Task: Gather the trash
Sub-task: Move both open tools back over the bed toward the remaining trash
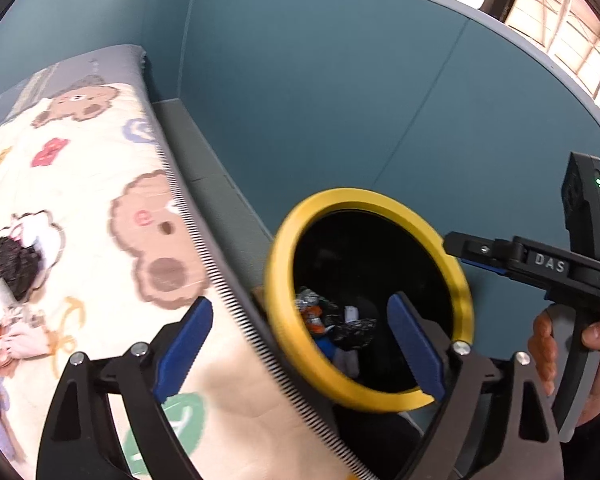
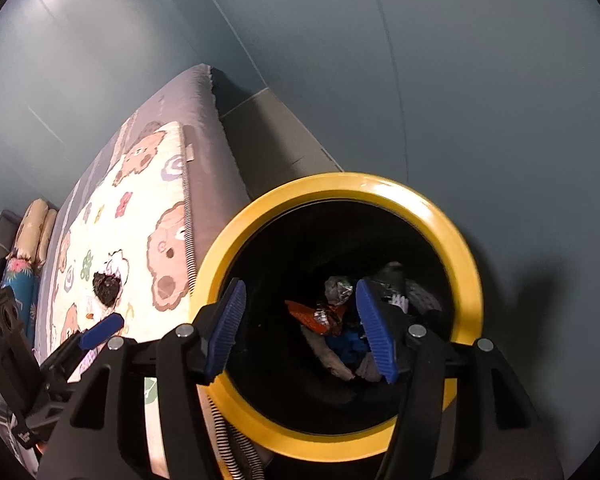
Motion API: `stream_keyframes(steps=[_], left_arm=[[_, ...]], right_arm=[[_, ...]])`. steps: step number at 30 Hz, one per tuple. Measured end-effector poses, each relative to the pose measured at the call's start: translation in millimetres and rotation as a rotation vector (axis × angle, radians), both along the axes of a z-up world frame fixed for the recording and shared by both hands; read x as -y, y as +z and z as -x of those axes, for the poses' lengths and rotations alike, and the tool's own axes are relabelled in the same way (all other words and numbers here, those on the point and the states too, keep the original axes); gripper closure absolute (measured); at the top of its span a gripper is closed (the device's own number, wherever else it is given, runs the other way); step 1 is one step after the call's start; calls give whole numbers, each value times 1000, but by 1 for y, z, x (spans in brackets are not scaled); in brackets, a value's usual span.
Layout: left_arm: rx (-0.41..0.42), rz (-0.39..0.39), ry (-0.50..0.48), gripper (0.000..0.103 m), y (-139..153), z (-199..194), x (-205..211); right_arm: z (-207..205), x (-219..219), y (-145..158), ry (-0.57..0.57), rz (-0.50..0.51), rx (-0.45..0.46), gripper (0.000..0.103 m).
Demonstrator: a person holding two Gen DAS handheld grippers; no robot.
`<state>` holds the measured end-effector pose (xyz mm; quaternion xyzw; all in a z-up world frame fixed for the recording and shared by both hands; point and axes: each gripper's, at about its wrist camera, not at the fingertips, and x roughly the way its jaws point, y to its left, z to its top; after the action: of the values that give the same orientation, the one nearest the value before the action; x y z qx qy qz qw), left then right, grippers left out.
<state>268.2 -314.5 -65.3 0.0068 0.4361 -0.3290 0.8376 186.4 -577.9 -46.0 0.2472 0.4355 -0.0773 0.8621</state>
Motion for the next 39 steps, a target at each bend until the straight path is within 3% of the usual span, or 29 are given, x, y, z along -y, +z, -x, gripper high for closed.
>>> stream_keyframes(steps=[18,28,39], left_arm=[[22,-73,258,14,1,-17,-165],[6,-131,402,14,-13,-29,-257],[-47,-177,488,14,-42,-40,-309]], right_arm=[[-42,-135,3,255,-15,7,45],[-73,-210,1,380,3,-9,45],[-109,-282,-20,502,13,-60,45]])
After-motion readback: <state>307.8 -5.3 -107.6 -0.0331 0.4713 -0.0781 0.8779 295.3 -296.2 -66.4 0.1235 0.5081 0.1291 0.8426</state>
